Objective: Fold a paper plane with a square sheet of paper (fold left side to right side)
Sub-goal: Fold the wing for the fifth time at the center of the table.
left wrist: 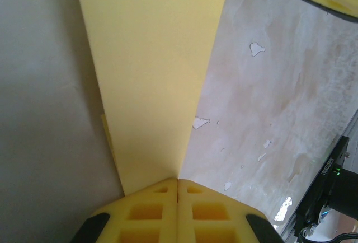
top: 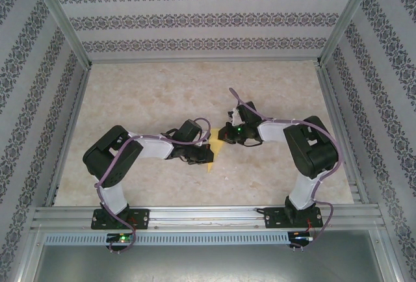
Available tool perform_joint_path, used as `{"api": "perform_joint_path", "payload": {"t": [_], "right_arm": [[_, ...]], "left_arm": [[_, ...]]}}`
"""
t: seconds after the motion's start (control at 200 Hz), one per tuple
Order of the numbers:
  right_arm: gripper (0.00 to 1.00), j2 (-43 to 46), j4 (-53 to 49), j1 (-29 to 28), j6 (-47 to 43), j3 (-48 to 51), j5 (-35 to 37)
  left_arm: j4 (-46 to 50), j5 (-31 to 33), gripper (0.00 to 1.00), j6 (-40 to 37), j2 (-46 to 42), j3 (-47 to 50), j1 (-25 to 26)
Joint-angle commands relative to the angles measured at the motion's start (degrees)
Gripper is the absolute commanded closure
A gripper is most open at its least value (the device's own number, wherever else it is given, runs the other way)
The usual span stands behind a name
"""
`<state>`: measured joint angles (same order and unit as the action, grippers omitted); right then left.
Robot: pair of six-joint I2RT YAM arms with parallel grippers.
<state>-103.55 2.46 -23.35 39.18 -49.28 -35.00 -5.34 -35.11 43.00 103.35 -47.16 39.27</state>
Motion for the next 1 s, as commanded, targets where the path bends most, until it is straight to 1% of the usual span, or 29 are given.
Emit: {"api": "perform_joint_path", "payload": {"t": [0.0,0.3,0.69,0.994], "right_arm": [[1.0,-1.31,0.53,1.44,-0.64,-0.91,0.03],[1.0,-4.5,0.62,3.77,-1.3,-1.85,-1.38],[1.0,-4.85,0.44,6.71,-1.91,-2.92,-2.7],[1.0,-7.01,-0.17,9.41,-2.79,-5.13,-3.4]], "left_arm": [[5.56,3.73,1.0,-1.27,1.04,2.35,-0.24],[4.71,3.84,1.0,-0.66,0.97,3.15,-0.24],[4.0,4.08,1.0,-0.03,0.71,3.95,-0.24],[3.38,3.95,1.0,0.2,0.5,4.29,-0.24]]}}
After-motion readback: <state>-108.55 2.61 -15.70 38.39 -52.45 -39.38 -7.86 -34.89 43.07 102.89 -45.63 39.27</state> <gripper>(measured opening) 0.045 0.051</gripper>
